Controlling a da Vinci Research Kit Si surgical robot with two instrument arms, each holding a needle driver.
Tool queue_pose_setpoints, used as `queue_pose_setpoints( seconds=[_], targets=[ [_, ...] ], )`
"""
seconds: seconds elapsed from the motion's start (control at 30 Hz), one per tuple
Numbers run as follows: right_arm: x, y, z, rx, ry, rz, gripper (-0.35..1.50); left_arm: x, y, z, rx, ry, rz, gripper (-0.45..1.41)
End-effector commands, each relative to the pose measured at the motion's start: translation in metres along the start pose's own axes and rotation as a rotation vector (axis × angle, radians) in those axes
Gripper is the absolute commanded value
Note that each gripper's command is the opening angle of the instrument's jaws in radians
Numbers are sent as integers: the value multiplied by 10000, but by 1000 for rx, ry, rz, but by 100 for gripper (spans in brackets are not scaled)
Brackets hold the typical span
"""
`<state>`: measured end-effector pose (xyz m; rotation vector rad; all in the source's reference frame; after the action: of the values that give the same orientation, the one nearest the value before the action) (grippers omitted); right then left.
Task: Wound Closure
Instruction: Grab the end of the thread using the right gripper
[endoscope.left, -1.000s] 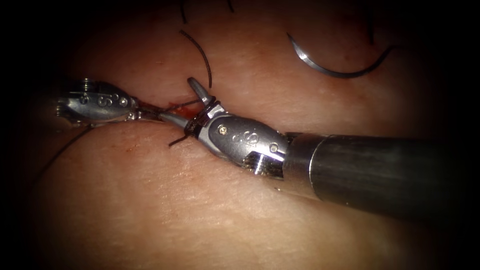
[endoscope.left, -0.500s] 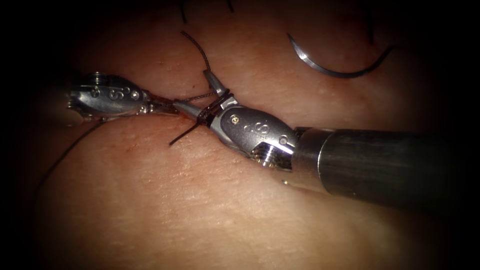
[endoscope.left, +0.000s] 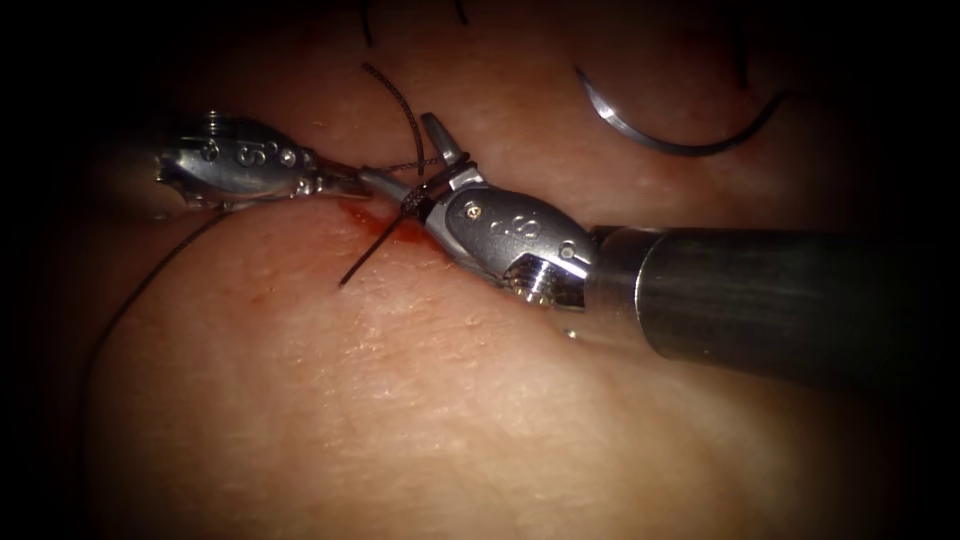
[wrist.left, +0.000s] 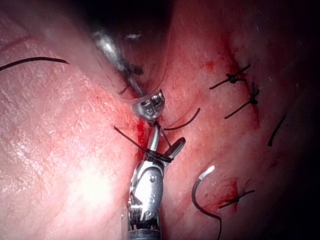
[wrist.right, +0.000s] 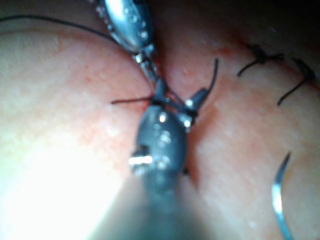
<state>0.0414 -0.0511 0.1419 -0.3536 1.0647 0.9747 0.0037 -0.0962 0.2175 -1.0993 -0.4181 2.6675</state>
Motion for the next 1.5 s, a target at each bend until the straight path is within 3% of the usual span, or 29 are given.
queue_pose_setpoints(
  seconds=[0.03,0.3,0.7,0.9,1.17,1.27,1.3,1.33,1.4,1.43,1.5],
  targets=[
    [-4,-2,9,3,-1,-1,101,-3,3,10,0,0,0,-45],
    [-10,-1,19,3,-6,23,100,-19,4,29,19,0,-3,-45],
    [-16,-8,39,-3,-49,18,98,-13,-2,24,12,0,-9,-45],
    [-23,-6,52,-2,-112,5,95,-12,-4,23,11,0,-10,-45],
    [-23,-4,54,-17,-119,5,89,-12,-3,23,11,0,-11,-45],
    [-22,-2,56,-24,-121,6,74,-12,-3,23,11,0,-11,-45],
    [-22,-2,55,-24,-121,6,48,-12,-3,23,12,0,-11,-45],
    [-22,-2,55,-26,-121,6,34,-12,-3,23,11,0,-11,-45],
    [-21,-4,53,-15,-125,6,-23,-12,-3,23,11,0,-11,-45],
    [-21,-5,52,-12,-128,6,-35,-12,-3,23,11,0,-11,-45],
    [-18,-7,49,-11,-133,8,-35,-12,-4,23,11,0,-11,-45]
  ],
)
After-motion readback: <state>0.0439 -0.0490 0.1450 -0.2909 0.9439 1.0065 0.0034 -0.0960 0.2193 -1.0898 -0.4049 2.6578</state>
